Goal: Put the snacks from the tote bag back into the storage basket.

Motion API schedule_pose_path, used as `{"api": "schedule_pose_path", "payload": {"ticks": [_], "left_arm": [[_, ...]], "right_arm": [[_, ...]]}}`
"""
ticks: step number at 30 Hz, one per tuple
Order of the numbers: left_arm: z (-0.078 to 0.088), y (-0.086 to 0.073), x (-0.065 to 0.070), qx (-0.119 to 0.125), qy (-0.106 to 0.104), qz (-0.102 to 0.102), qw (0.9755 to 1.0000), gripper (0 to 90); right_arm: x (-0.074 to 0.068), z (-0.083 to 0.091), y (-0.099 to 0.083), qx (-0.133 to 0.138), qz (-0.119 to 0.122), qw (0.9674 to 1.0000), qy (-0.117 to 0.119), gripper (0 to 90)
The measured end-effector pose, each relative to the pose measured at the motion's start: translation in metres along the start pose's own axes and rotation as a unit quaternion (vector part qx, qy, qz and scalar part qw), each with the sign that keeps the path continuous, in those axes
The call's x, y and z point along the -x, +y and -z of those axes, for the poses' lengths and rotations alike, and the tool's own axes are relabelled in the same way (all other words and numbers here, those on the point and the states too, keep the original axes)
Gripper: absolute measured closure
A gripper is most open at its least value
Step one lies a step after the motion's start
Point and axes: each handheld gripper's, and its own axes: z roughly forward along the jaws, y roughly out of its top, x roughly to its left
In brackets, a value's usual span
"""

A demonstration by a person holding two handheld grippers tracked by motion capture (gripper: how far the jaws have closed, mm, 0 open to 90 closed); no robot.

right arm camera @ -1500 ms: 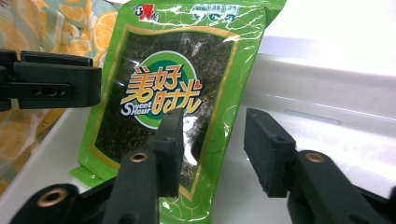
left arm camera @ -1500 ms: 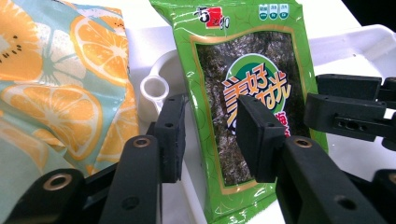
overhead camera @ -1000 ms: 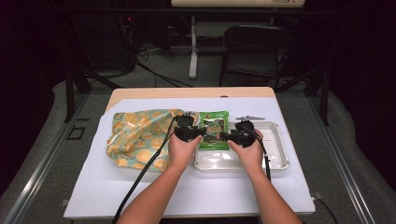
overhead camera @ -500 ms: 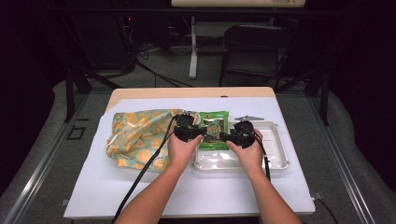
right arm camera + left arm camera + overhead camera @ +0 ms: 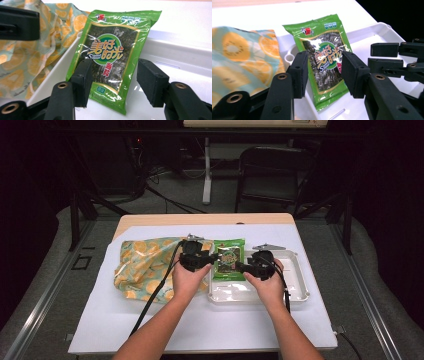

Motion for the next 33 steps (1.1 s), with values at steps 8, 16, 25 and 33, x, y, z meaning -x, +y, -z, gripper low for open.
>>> {"api": "schedule_pose_path", "payload": {"ticks": [8, 16, 25, 33], "left_arm": [[0.040, 0.001, -0.004, 0.003, 0.018, -0.062, 0.9979, 56.5], [0.075, -0.006, -0.016, 0.021, 0.017, -0.073, 0.9970, 56.5], [0.110, -0.023, -0.045, 0.025, 0.038, -0.069, 0.9966, 53.2], [0.139, -0.050, -0.070, 0.028, 0.040, -0.069, 0.9964, 56.9]], "right_arm": [[-0.008, 0.013, 0.000, 0.011, 0.013, 0.9998, 0.006, 45.4], [-0.019, 0.023, -0.001, 0.004, 0.032, 0.9994, 0.007, 49.4], [-0.039, 0.038, 0.001, -0.016, 0.049, 0.9977, 0.044, 48.5], [-0.056, 0.055, -0.017, -0.019, 0.093, 0.9923, 0.079, 51.0]]}}
